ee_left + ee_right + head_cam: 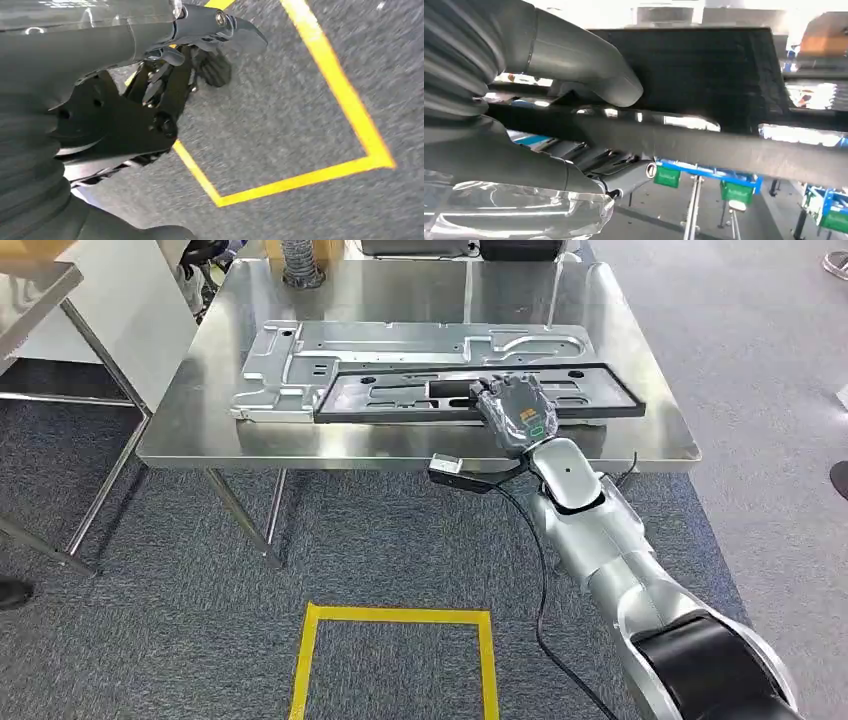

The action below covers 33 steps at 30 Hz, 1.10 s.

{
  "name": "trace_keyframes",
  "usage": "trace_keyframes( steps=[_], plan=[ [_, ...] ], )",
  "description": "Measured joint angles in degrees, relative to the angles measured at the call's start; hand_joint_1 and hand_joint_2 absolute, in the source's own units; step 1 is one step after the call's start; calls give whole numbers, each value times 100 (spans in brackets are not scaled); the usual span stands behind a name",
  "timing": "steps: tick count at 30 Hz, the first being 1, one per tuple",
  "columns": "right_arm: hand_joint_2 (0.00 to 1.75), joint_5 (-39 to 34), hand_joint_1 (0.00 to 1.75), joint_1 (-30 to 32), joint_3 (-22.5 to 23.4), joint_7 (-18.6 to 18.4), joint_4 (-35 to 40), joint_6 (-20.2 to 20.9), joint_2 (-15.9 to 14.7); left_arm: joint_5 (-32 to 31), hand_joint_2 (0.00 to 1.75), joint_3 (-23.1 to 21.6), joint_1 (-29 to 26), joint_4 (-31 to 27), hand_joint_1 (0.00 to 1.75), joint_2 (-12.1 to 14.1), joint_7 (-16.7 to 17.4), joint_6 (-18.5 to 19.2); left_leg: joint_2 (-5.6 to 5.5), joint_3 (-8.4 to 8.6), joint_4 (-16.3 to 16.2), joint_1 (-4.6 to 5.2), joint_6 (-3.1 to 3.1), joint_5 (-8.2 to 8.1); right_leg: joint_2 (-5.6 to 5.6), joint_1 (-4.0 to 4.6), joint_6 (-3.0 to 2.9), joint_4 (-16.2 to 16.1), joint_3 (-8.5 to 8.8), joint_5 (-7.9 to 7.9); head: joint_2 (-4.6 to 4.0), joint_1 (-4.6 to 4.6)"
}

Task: Take the parts from the cabinet and place them on the table.

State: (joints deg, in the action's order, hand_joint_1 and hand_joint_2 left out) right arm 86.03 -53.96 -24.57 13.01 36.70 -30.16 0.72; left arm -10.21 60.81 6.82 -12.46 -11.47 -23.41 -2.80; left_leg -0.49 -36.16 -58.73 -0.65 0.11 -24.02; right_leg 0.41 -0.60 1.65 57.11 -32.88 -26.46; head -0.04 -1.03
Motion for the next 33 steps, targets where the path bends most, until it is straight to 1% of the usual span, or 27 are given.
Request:
trace_keyframes(
  steps=[1, 2, 3, 5, 6, 7, 8, 9, 10, 11, 12, 15, 16, 17, 18, 20, 21, 22, 23, 24, 25, 26, 27, 30, 31, 32, 33],
  plan=[
    [175, 0, 175, 4, -7, -24, 0, 0, 2, 2, 175, 0, -3, 0, 0, 2, -2, -4, 3, 48, 74, -42, 58, 26, -5, -15, 41, 30, 0, -49, 2, 11],
    [175, -5, 175, -1, -9, -35, -2, 0, 0, 0, 175, 0, -5, 0, 0, 4, -4, -7, 4, 68, 86, -36, 81, 18, -16, -20, 55, 184, -58, -140, 0, -18],
    [175, -7, 175, -4, -11, -37, -9, 0, -2, 2, 175, 0, -2, 0, 0, 9, -9, -11, 8, 77, 87, -36, 108, 10, -14, -18, 63, 483, -203, -302, 2, -18],
    [175, -9, 175, 18, -13, -35, -39, 2, -18, 0, 175, 0, -6, 0, 0, 9, -7, -26, 13, 92, 82, -26, 142, -15, -16, -20, 92, 1550, -778, -722, 0, -18],
    [175, -11, 175, 37, -18, -33, -57, 7, -20, -2, 175, 0, -12, 0, 0, 11, -9, -26, 12, 100, 81, -22, 148, -28, -16, -19, 94, 1855, -975, -760, 2, -17],
    [175, -15, 175, 53, -24, -27, -79, 11, -31, -9, 175, 0, -21, 0, 0, 15, -9, -26, 7, 118, 77, -18, 149, -43, -16, -18, 87, 1893, -1047, -675, 0, -20],
    [175, -18, 175, 63, -33, -18, -90, 15, -39, -11, 175, 0, -32, 0, 0, 15, -9, -28, -1, 145, 70, -11, 147, -66, -16, -17, 66, 1643, -975, -450, 0, -20],
    [175, -20, 175, 62, -44, -13, -94, 18, -42, -13, 175, 0, -35, 0, 0, 15, -9, -28, -9, 171, 62, -5, 142, -90, -16, -14, 36, 1241, -809, -182, 2, -22],
    [175, -29, 175, 50, -48, -11, -94, 28, -50, -15, 175, -2, -33, 0, 0, 15, -7, -28, -20, 211, 52, 8, 130, -124, -16, -1, -19, 593, -536, 175, 2, -24],
    [175, -42, 175, 39, -50, 4, -96, 44, -57, -15, 175, -4, -36, 0, 0, 11, -7, -26, -23, 226, 56, 8, 117, -152, -25, 32, -81, 142, -369, 344, 0, -22],
    [175, -57, 175, 22, -53, 24, -96, 57, -59, -15, 175, -7, -28, 7, 0, 2, -2, -24, -21, 224, 38, 53, 83, -170, -38, 63, -92, 86, -309, 269, 0, 0],
    [175, -75, 175, 22, -61, 68, -103, 85, -61, -15, 175, -11, -25, 7, 0, 2, 0, -7, -2, 249, 88, 17, 1, -186, -20, 88, -130, 53, -309, 254, 2, -11],
    [175, -77, 175, 20, -61, 70, -103, 87, -63, -15, 175, -13, -21, 7, 0, 2, 0, -4, 1, 270, 108, 24, -30, -192, -11, 74, -150, 12, -285, 264, 2, -3],
    [175, -85, 175, 32, -63, 70, -101, 85, -55, -15, 175, -15, -20, 4, 0, 11, -2, 2, 15, 234, -10, 25, -73, -263, -22, 16, -176, -67, -216, 287, 2, 2],
    [175, -94, 175, 31, -70, 65, -101, 83, -50, -15, 175, -17, -18, 4, 0, 11, -13, 22, 18, 97, -297, 23, -101, -421, -27, 5, -211, -89, -184, 273, 2, 24],
    [175, -94, 175, 58, -96, 50, -105, 83, -37, -17, 175, -20, -19, 4, 0, 22, -15, 52, 19, -382, -1209, -1, -128, -809, -24, 19, -233, -83, -153, 239, 2, 31],
    [175, -94, 175, 90, -101, 43, -105, 83, -35, -20, 175, -22, -22, 4, 0, 24, -17, 61, 19, -594, -1568, -3, -138, -900, -24, 24, -235, -79, -137, 220, 0, 31],
    [175, -94, 175, 129, -107, 37, -112, 83, -35, -35, 175, -24, -24, 4, 0, 24, -17, 68, 19, -706, -1709, -3, -141, -857, -23, 26, -233, -71, -112, 194, 2, 31],
    [175, -94, 175, 164, -116, 35, -112, 81, -35, -37, 175, -24, -32, 4, 0, 26, -17, 68, 19, -673, -1554, -3, -136, -677, -20, 27, -229, -62, -81, 164, 2, 28],
    [175, -94, 175, 186, -125, 31, -112, 81, -35, -46, 175, -24, -37, 4, 0, 28, -17, 68, 19, -521, -1174, -2, -125, -402, -12, 27, -223, -46, -49, 130, 0, 33],
    [175, -101, 175, 192, -133, 28, -114, 79, -35, -48, 175, -24, -37, 4, 0, 33, -17, 68, 19, -263, -584, -3, -104, -63, -5, 26, -207, -21, -6, 84, 2, 31],
    [175, -103, 175, 186, -138, 24, -114, 76, -35, -50, 175, -26, -33, 4, 0, 42, -20, 68, 20, -67, -102, -2, -81, 151, -4, 26, -190, 3, 24, 42, 0, 31],
    [175, -109, 175, 180, -138, 17, -114, 76, -37, -50, 175, -26, -30, 7, 0, 44, -17, 68, 15, 20, -54, 32, -66, 24, 0, 60, -160, 4, 17, 22, 0, 33],
    [175, -125, 175, 195, -147, 20, -118, 61, -42, -59, 175, -31, -33, 7, 0, 50, -20, 70, 10, 32, 18, 45, 27, -6, 9, 38, -77, -5, 9, 10, 2, 37],
    [175, -134, 175, 188, -151, 31, -118, 57, -42, -59, 175, -31, -31, 7, 0, 50, -22, 66, 10, 55, 56, 30, 71, 3, 9, 60, -40, -10, 25, -5, 0, 26],
    [175, -151, 175, 195, -155, 48, -118, 50, -46, -57, 175, -31, -38, 7, 0, 52, -22, 63, 17, 113, 116, -5, 102, 17, 5, 32, -16, 41, 28, -71, 2, 39],
    [175, -175, 175, 182, -162, 54, -125, 37, -61, -57, 175, -31, -30, 7, 0, 52, -28, 63, 15, 141, 134, 1, 135, 4, -7, 37, 7, 279, -76, -197, 2, -13]
  ],
)
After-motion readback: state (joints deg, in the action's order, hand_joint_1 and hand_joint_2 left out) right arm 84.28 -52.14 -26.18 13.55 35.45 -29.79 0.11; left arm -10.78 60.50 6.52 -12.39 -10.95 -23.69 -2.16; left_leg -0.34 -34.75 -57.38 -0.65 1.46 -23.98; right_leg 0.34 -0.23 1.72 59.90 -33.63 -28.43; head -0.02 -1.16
